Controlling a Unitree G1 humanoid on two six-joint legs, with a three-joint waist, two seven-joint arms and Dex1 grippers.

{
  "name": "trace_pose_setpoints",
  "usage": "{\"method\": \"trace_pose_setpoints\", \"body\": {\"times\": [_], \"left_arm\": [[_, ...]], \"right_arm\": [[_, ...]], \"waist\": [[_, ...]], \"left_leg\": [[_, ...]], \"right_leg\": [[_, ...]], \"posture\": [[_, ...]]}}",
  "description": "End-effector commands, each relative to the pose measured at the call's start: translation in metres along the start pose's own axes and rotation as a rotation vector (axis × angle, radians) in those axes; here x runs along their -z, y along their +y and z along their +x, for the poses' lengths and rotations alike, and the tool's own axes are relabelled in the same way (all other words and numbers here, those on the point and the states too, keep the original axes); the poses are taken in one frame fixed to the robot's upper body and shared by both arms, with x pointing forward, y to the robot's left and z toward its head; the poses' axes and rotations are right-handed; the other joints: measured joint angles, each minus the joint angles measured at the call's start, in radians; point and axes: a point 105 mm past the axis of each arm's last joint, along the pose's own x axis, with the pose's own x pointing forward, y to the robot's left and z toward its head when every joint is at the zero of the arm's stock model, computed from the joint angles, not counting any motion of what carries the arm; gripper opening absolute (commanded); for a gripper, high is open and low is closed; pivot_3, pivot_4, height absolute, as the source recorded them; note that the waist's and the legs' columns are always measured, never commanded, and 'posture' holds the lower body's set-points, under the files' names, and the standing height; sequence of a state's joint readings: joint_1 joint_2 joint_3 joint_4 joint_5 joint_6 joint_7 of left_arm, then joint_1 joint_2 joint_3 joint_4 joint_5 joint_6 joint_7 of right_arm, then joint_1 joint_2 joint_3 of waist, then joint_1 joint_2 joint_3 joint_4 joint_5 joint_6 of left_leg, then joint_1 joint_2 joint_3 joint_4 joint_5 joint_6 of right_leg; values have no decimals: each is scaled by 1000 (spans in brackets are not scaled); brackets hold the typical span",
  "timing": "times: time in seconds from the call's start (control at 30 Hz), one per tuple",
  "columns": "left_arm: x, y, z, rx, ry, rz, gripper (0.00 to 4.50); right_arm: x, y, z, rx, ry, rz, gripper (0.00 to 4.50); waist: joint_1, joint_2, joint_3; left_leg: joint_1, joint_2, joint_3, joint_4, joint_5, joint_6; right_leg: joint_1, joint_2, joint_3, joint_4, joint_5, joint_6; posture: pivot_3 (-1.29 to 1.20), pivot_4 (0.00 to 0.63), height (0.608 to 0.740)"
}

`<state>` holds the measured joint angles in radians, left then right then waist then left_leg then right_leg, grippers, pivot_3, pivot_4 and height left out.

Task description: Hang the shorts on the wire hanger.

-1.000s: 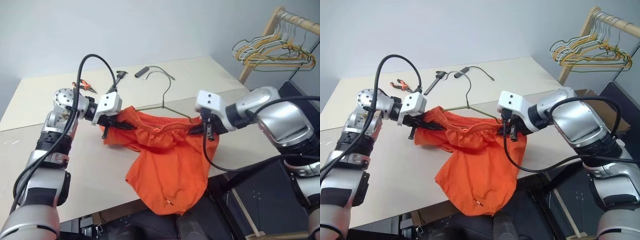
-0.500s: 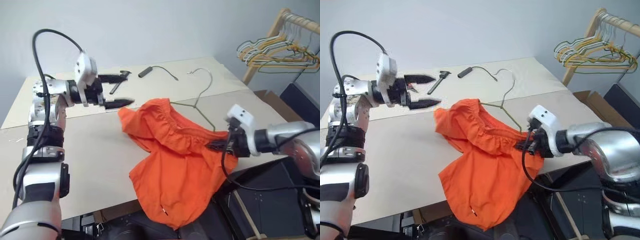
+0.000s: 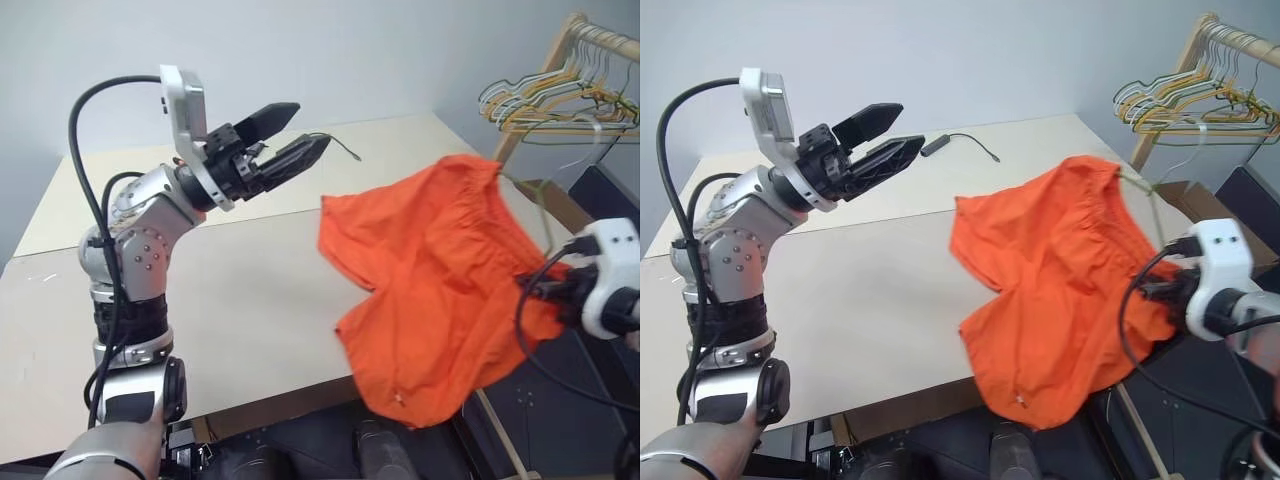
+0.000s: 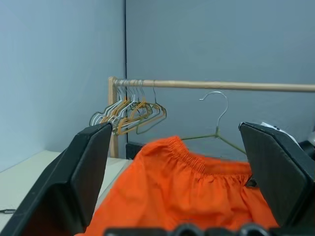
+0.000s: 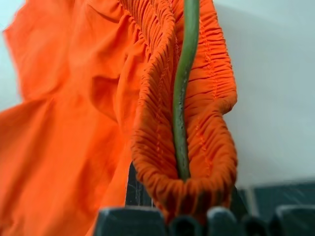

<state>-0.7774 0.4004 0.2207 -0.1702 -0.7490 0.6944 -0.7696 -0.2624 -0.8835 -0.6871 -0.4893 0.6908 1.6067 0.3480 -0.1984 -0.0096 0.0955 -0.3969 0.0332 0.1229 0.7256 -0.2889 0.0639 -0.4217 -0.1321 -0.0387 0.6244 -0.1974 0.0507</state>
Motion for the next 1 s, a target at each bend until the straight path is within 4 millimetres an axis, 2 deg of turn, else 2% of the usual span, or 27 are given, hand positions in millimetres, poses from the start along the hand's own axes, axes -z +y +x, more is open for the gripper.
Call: {"method": "trace_pose_setpoints", "body": {"times": [0.03, 0.17, 0.27, 0.33, 0.47, 0.7, 1.0], "left_arm": [[-10, -5, 1, 9, -27, 34, 4481], [-9, -5, 1, 9, -22, 41, 4481], [-9, -6, 1, 12, -16, 58, 4481], [-10, -6, 0, 12, -13, 63, 4481], [-11, -7, 1, 20, -7, 75, 4481], [-12, -8, 2, 26, -2, 91, 4481], [-10, -10, 1, 33, 14, 102, 4481]], "right_arm": [[-15, -16, -11, 58, -34, 41, 0], [-23, -49, -11, 199, -40, 184, 0], [-35, -79, -14, 361, -79, 329, 0], [-44, -92, -16, 427, -97, 420, 0], [-59, -108, -21, 525, -116, 534, 0], [-68, -131, -32, 614, -126, 710, 0], [-46, -157, -47, 748, -117, 896, 0]], "waist": [[-9, 0, 0], [-31, -1, 1], [-42, 1, 2], [-44, 2, 2], [-48, 3, 3], [-47, 3, 3], [-40, 4, 3]], "left_leg": [[0, -1, 0, -1, 0, 0], [1, -1, 1, -5, 0, 0], [1, -2, 2, -10, 1, 0], [0, -2, 3, -12, 1, 0], [0, -2, 3, -15, 1, 0], [-1, -2, 3, -16, 1, 0], [-1, -2, 3, -16, 1, -1]], "right_leg": [[0, 0, 0, 0, 0, 0], [0, 0, 1, -5, 1, 2], [1, 0, 2, -11, 2, 3], [0, 0, 3, -13, 2, 4], [-1, 1, 3, -14, 2, 5], [-1, 1, 3, -15, 2, 6], [-1, 1, 3, -15, 2, 6]], "posture": [[-352, 123, 740], [-345, 121, 740], [-341, 120, 740], [-340, 117, 740], [-335, 111, 740], [-322, 98, 740], [-321, 88, 740]]}}
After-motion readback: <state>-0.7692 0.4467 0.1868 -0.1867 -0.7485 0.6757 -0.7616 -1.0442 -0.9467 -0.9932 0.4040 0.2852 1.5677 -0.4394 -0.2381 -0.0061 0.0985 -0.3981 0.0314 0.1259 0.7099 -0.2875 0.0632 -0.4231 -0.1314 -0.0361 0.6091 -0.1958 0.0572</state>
